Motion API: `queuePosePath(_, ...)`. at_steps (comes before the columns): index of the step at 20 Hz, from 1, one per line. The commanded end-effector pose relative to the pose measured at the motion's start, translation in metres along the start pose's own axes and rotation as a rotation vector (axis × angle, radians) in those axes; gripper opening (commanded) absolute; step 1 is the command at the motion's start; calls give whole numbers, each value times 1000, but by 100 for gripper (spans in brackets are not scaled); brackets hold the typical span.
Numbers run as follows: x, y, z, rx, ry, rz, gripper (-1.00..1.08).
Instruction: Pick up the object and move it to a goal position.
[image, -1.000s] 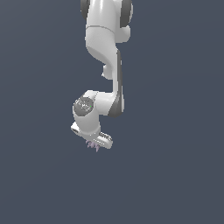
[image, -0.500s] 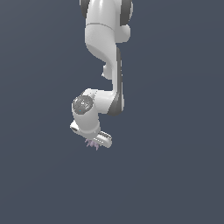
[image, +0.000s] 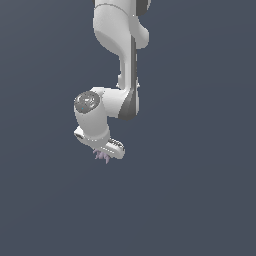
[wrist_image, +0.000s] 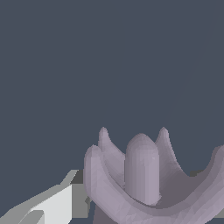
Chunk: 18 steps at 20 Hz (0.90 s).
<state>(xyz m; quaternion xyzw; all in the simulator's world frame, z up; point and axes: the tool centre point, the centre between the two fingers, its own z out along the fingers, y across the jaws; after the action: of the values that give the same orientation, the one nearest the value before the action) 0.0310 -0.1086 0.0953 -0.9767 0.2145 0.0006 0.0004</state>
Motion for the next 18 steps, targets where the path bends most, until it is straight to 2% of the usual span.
queuePosePath(1,-5,8,-20,1,1,1,-100)
queuePosePath(18,-48,85,-202,2,0,2,-100)
